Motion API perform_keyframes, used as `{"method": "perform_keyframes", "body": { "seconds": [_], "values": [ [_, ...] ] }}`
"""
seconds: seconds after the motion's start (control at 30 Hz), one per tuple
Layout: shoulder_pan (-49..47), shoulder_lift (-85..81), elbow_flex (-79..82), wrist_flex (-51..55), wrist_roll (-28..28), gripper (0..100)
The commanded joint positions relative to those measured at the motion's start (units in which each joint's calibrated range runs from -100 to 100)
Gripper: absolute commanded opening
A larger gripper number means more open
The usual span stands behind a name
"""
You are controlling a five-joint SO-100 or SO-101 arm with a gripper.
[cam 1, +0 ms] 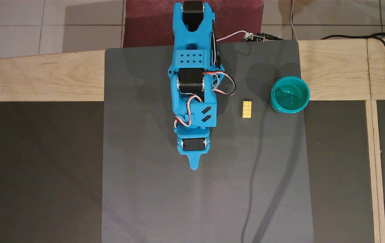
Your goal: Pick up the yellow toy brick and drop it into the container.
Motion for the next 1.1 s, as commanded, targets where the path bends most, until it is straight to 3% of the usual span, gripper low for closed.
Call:
{"method": "perform_keyframes", "body": {
  "seconds": [0.0,0.07,0.23,0.5,0.8,1.07],
  "values": [
    [-0.01,-0.35,-0.27,-0.78,0.20,0],
    [-0.39,-0.35,-2.70,-0.69,2.40,0],
    [-10.61,-0.35,-9.65,8.37,15.36,0],
    [-22.44,-0.18,-14.71,16.99,18.50,0],
    [-16.25,-0.35,-19.31,20.46,25.24,0],
    [-13.93,-0.35,-21.02,19.48,25.40,0]
  ]
}}
